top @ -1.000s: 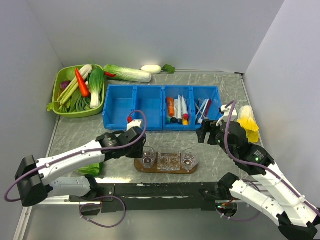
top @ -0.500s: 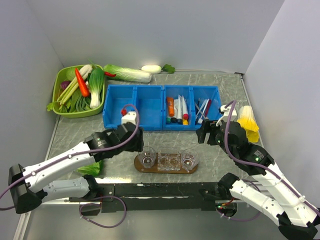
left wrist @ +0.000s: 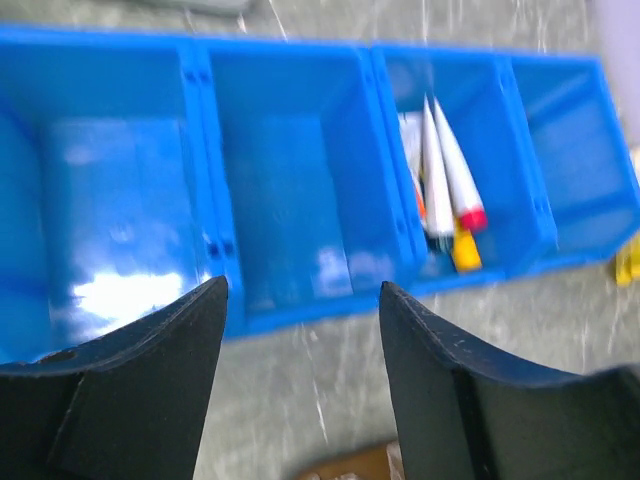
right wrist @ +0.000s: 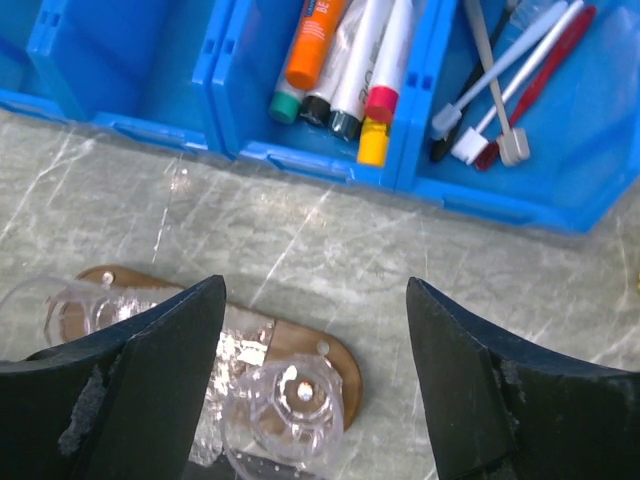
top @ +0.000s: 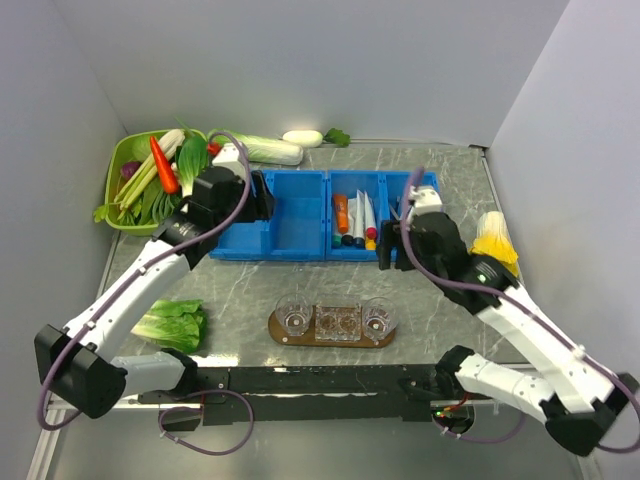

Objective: Prepare toiletry sets of a toothbrush and toothpaste on the tray

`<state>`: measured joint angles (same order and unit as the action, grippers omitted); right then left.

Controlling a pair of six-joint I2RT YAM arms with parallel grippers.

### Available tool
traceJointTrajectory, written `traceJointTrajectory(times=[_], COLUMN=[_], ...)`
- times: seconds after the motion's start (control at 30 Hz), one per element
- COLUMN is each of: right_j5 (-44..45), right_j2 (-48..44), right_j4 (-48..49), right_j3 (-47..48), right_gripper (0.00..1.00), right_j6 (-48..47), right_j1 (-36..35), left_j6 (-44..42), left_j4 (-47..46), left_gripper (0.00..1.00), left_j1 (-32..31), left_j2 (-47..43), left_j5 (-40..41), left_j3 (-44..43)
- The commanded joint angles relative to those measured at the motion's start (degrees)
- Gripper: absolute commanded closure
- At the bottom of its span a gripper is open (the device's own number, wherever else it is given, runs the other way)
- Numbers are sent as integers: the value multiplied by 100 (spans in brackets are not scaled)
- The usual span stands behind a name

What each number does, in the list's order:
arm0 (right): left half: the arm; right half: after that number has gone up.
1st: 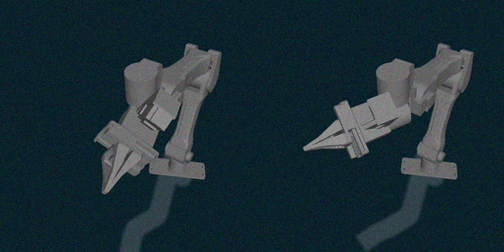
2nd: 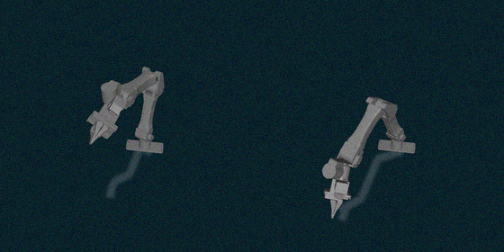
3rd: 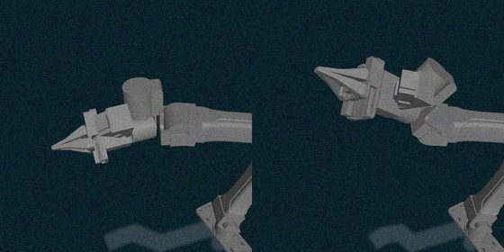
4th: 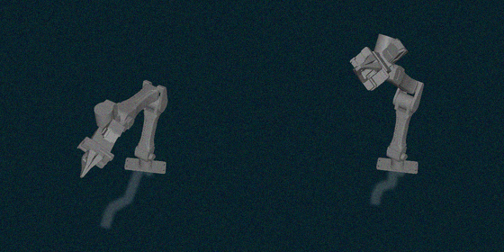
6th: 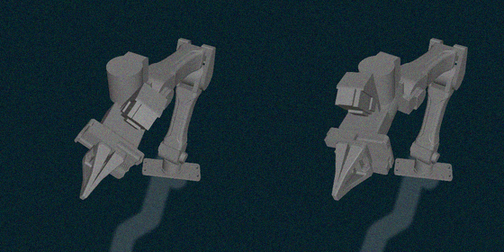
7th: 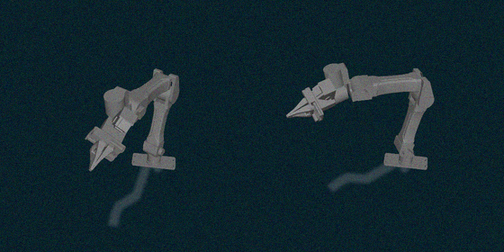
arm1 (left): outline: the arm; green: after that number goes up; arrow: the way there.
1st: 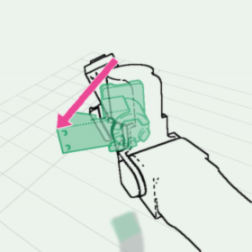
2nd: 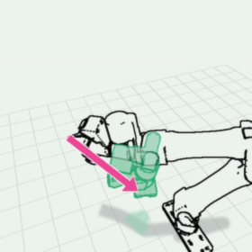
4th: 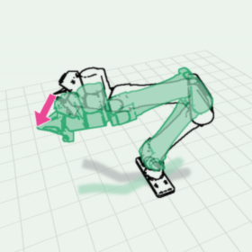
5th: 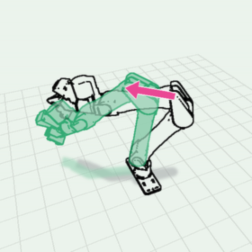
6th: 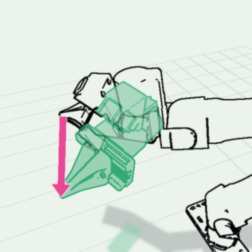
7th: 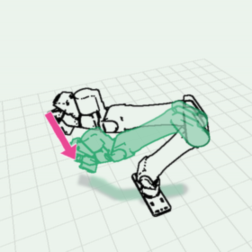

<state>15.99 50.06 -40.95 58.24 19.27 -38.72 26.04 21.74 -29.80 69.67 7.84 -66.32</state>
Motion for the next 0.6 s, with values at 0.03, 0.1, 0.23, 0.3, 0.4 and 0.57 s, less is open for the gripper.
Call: traceJointTrajectory(times=[0.03,0.1,0.23,0.3,0.4,0.57], right_j5=[-157,-201,-245,-228,-132,150], right_j2=[1100,1663,2682,3192,3825,4782], right_j4=[543,649,685,720,676,465], right_j3=[731,899,1530,1699,2059,2771], right_gripper=[23,24,28,29,32,37], right_j6=[-327,-449,-590,-652,-757,-916], right_j1=[127,163,391,540,699,769], left_j6=[-433,-433,-486,-512,-504,-425], left_j4=[-479,-477,-723,-618,-626,-680], left_gripper=[34,35,35,36,38,39], left_j1=[475,475,475,475,475,475], left_j2=[161,117,-67,-59,-94,-50], left_j5=[-337,-159,-265,-116,-124,-441], left_j3=[243,330,498,436,445,471])
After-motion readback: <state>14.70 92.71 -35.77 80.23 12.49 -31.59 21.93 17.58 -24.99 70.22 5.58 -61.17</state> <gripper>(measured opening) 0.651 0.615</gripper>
